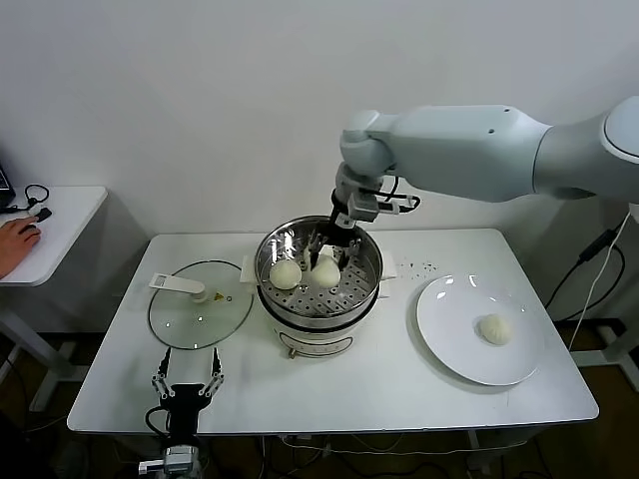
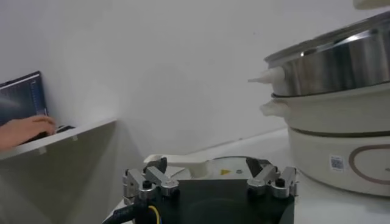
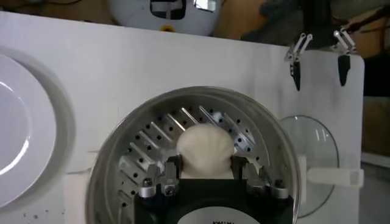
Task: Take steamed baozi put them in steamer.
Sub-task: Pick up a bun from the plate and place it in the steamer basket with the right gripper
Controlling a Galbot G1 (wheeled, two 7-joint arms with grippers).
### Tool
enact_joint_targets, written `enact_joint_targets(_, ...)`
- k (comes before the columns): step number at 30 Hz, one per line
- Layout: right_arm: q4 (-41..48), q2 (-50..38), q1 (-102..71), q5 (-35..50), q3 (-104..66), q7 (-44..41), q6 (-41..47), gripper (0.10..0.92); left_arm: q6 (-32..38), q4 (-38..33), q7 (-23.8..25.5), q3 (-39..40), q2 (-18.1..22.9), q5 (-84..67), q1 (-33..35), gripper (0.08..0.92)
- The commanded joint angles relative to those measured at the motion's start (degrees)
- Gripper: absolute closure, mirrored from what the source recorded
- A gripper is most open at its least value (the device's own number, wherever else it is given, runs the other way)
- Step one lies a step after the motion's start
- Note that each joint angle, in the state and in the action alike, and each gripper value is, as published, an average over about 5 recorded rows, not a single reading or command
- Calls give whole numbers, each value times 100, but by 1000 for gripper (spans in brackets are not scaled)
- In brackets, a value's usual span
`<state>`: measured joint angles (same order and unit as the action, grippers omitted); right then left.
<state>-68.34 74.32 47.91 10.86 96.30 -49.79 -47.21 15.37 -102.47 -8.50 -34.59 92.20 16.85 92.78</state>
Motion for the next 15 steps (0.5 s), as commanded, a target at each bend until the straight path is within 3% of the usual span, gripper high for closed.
enact_joint_targets(1,13,306,-238,-84,41,-20,-41,474,7,13,2,-9,280,-33,-5,177)
enact_joint_targets(15,279,413,-453,-89,70,-47,21,464,22,61,3,-24,280,-63,-43,177)
